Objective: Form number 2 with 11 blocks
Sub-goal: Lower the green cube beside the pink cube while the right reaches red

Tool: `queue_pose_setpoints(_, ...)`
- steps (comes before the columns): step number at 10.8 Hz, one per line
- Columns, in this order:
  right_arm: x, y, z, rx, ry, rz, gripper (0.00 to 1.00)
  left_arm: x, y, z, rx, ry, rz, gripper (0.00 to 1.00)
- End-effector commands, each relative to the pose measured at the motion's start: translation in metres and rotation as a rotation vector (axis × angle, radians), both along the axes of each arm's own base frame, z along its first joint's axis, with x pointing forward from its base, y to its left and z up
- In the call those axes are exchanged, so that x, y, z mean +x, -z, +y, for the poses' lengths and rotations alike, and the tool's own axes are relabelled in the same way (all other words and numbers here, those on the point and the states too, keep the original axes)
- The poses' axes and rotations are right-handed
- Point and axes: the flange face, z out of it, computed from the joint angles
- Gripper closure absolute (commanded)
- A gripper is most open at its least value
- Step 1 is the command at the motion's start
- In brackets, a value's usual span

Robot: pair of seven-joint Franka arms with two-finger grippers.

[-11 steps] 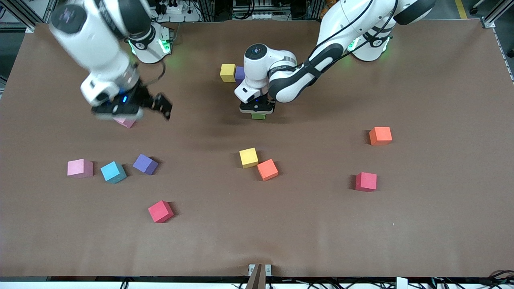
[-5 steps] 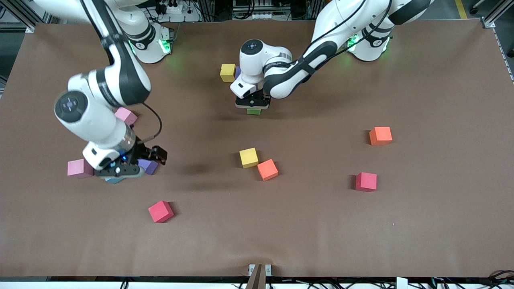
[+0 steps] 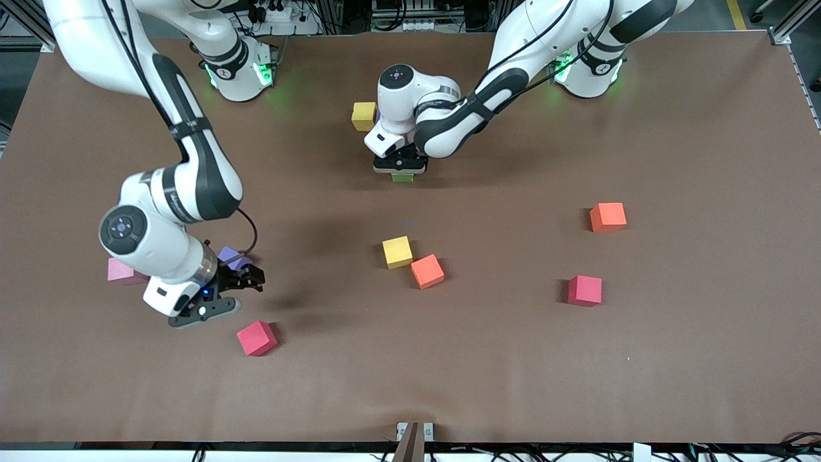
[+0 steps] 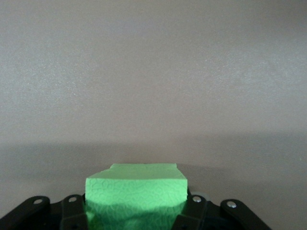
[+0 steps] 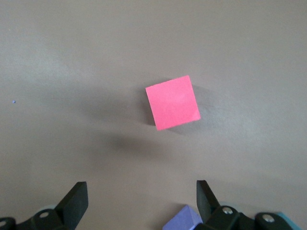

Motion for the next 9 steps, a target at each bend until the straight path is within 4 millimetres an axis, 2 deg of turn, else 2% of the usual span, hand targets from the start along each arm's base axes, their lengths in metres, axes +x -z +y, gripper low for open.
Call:
queue_pose_setpoints(1,0.028,0.014,-0.007,0.002,-0.026,-0.014,0.00,-0.002,0.007,-0.003,0.001,-0.029,0.008,1.00)
queue_pose_setpoints(3,0.047,0.034,-0.023,0.008,-0.003,-0.037,0.00,-0.002,0.007,-0.003,0.001,-0.034,0.007,1.00)
queue_pose_setpoints(4,0.055,0.041,-0.024,0.009,-0.006,-0.059,0.00,-0.002,0.008,-0.003,0.002,-0.036,0.009,1.00)
queue_pose_setpoints(9,0.079,0.065,-0.016,0.018,-0.006,-0.123,0.00,-0.009,0.013,-0.003,0.012,-0.023,0.010,1.00)
